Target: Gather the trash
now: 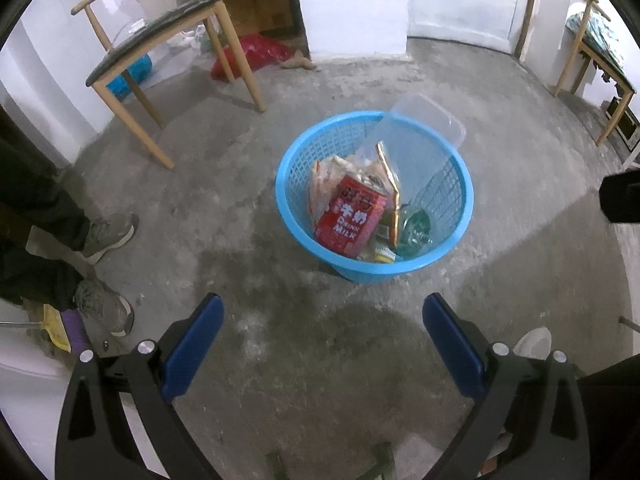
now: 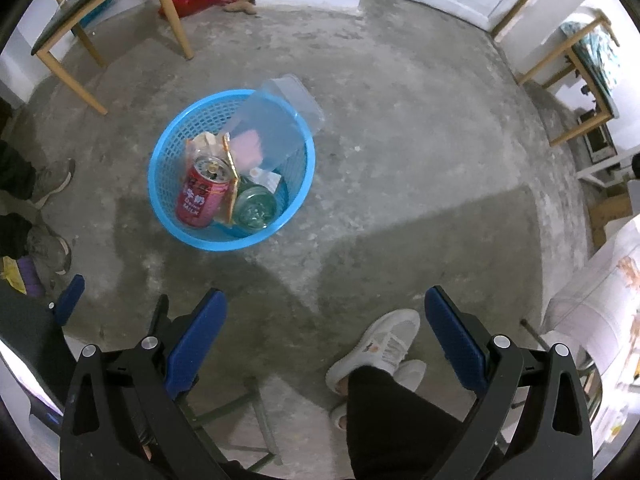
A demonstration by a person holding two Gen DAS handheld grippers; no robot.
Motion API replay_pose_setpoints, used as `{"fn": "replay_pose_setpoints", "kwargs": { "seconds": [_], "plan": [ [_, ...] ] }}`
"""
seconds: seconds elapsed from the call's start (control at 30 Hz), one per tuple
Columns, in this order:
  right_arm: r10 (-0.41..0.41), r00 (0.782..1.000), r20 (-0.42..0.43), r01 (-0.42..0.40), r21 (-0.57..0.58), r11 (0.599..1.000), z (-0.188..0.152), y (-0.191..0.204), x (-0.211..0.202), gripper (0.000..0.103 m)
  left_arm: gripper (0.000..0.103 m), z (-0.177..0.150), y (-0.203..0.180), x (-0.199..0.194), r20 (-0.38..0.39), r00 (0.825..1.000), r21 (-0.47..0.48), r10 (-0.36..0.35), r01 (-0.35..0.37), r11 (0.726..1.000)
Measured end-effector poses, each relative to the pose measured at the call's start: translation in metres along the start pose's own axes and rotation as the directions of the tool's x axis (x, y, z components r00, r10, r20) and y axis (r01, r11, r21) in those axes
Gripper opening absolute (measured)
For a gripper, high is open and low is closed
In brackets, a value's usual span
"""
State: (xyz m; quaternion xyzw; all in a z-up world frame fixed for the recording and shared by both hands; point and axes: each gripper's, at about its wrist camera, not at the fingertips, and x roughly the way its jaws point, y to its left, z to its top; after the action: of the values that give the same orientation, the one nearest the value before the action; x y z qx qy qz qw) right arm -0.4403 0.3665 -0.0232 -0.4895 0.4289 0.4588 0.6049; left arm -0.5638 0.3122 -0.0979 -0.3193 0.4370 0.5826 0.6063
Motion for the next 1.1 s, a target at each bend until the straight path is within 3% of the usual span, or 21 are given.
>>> {"fn": "replay_pose_setpoints", "kwargs": {
  "seconds": [0.27, 0.63, 0.9, 1.1],
  "plan": [
    [0.020, 1.000, -0.003, -0.020, 0.052, 0.998, 0.000, -0.008, 0.002, 0.095, 0.098, -0.001, 0.000, 0.002, -0.010, 1.000, -0.009, -0.006, 0.006, 1.000],
    [0.043, 0.999, -0.003, -0.043, 0.025, 0.999, -0.003, -0.007, -0.001, 0.095, 0.098, 0.000, -0.003, 0.007, -0.027, 0.999, -0.005, -0.020, 0.020, 1.000],
    [0.010, 1.000, -0.013, -0.010, 0.027, 1.000, 0.000, -0.005, 0.004, 0.095, 0.098, 0.000, -0.004, 0.009, -0.030, 1.000, -0.017, -0.005, 0.005, 1.000],
    [-0.047, 0.999, 0.004, 0.047, -0.025, 0.999, 0.002, 0.006, 0.005, 0.095, 0.098, 0.001, 0.014, 0.015, -0.053, 0.997, -0.100, 0.050, -0.055, 0.993]
  ]
}}
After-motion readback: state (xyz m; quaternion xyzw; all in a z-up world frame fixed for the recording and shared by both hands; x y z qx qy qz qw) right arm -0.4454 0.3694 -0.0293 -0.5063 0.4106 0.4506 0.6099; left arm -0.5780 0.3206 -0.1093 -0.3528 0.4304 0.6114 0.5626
